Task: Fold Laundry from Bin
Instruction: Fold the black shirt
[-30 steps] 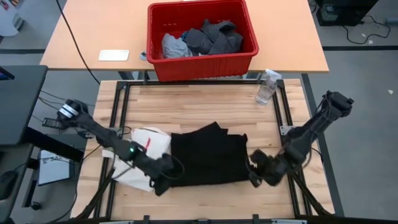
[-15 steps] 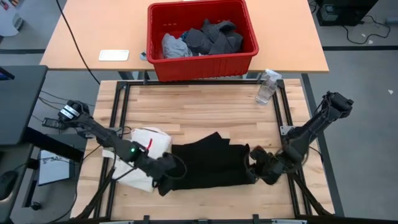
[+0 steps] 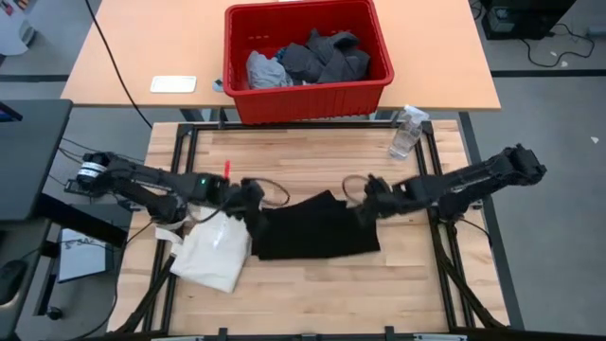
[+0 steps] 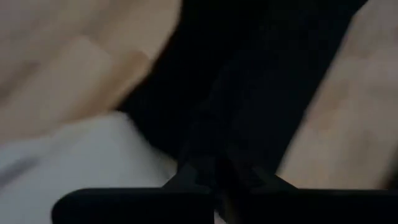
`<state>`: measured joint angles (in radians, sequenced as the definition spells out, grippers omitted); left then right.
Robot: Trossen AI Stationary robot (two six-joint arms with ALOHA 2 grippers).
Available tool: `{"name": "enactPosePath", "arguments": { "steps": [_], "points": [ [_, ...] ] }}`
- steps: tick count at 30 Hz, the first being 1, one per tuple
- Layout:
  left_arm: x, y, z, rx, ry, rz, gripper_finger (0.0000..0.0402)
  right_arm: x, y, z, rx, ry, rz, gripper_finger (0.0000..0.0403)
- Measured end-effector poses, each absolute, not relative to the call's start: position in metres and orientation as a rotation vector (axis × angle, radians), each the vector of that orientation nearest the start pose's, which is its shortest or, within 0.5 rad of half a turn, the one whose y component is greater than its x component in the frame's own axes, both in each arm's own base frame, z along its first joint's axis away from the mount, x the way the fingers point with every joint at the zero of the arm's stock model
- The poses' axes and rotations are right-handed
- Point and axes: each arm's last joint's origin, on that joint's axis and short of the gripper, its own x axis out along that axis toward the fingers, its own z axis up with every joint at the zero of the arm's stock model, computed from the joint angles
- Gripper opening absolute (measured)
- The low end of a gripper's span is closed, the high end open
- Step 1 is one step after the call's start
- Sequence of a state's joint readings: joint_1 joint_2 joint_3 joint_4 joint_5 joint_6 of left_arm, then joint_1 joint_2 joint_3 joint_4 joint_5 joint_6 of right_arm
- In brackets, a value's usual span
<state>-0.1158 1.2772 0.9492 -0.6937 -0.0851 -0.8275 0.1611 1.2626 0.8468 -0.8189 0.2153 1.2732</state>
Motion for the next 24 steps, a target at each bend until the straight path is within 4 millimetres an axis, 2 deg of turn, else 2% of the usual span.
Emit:
{"name": "enactPosePath", "arguments": {
  "steps": [6, 12, 16, 19, 24],
  "points": [
    [0.250, 0.023, 0.220, -0.555, 1.012, 0.485, 0.0013, 0.214, -0.017, 0.194, 0.901, 0.958, -0.896, 0.0015],
    [0.249, 0.063, 0.194, -0.517, 1.060, 0.563, 0.0035, 0.206, -0.046, 0.168, 0.892, 0.845, -1.004, 0.0015],
    [0.251, 0.082, 0.183, -0.484, 1.084, 0.581, 0.0043, 0.202, -0.065, 0.160, 0.877, 0.716, -1.098, 0.0034],
    [0.251, 0.092, 0.175, -0.485, 1.107, 0.599, 0.0044, 0.197, -0.072, 0.155, 0.907, 0.723, -1.091, 0.0058],
    [0.250, 0.099, 0.174, -0.470, 1.105, 0.589, 0.0048, 0.198, -0.073, 0.154, 0.971, 0.739, -1.056, 0.0104]
  ]
}}
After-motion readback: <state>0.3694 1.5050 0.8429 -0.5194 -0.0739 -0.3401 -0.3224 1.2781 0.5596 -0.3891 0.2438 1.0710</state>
